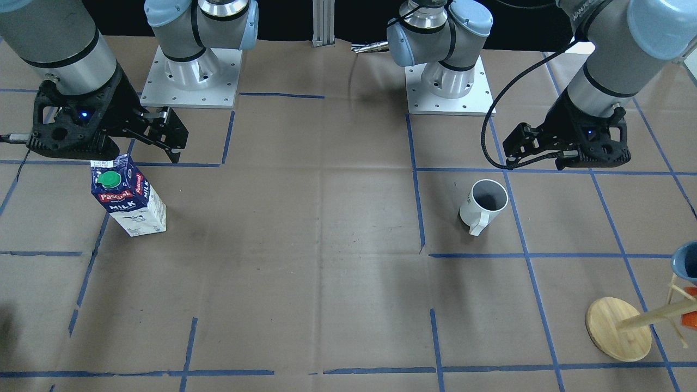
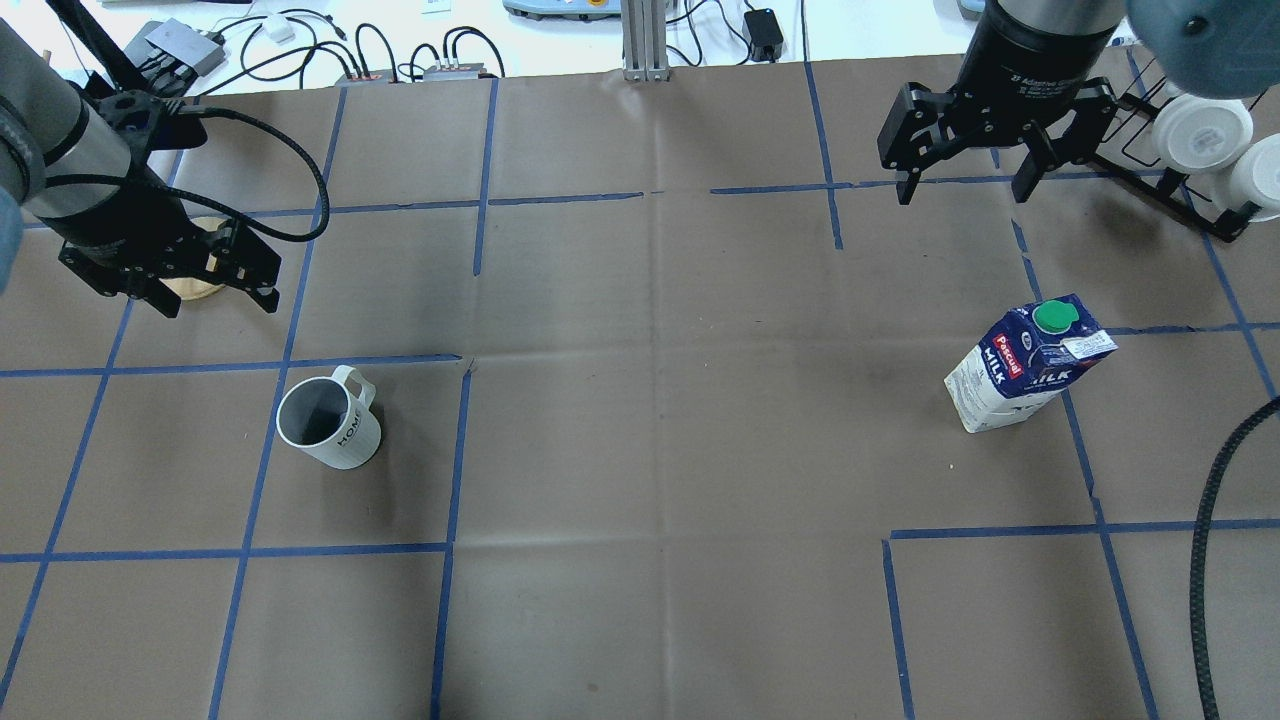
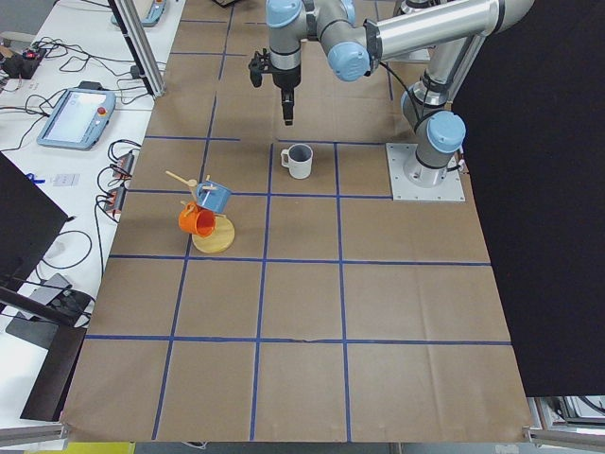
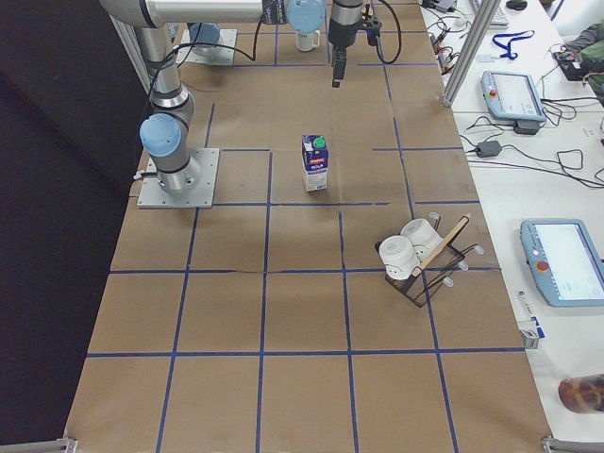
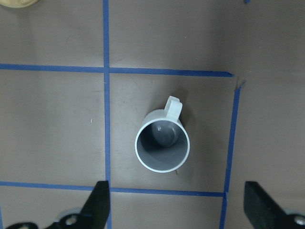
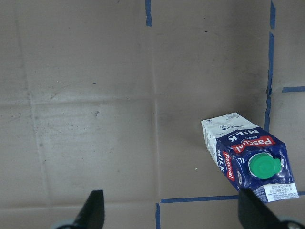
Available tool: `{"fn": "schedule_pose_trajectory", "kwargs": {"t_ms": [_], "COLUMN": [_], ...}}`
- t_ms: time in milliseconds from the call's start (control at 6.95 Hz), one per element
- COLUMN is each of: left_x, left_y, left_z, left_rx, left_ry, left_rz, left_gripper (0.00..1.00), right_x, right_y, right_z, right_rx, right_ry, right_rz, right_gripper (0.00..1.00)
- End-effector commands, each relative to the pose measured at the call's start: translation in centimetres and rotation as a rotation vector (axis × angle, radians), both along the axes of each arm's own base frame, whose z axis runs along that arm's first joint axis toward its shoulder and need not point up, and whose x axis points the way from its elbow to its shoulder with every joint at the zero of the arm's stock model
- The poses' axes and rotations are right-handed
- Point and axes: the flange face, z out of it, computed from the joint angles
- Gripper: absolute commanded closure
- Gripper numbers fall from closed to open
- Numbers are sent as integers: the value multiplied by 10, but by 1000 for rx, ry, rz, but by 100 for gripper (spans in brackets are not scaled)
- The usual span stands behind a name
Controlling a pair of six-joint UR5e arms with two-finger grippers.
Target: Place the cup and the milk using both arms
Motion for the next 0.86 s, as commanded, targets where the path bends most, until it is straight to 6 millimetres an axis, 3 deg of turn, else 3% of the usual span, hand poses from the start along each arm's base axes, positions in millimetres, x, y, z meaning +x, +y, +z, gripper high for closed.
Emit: {"fn": "schedule_pose_trajectory", "kwargs": {"t_ms": [0, 288, 720], "left_x": [14, 17, 38], "left_y": [1, -3, -15], "left_z": [-44, -79, -120], "left_rx": [60, 63, 79], "left_ry": [24, 27, 34], "left_rz": [-31, -70, -11], "left_gripper": [0, 0, 1], "right_x": [0, 0, 0], "right_y": [0, 0, 0], "right_z": [0, 0, 0], "right_rx": [0, 0, 0], "right_ry": [0, 0, 0], "right_rz": [0, 1, 1], "right_gripper": [0, 0, 0]}}
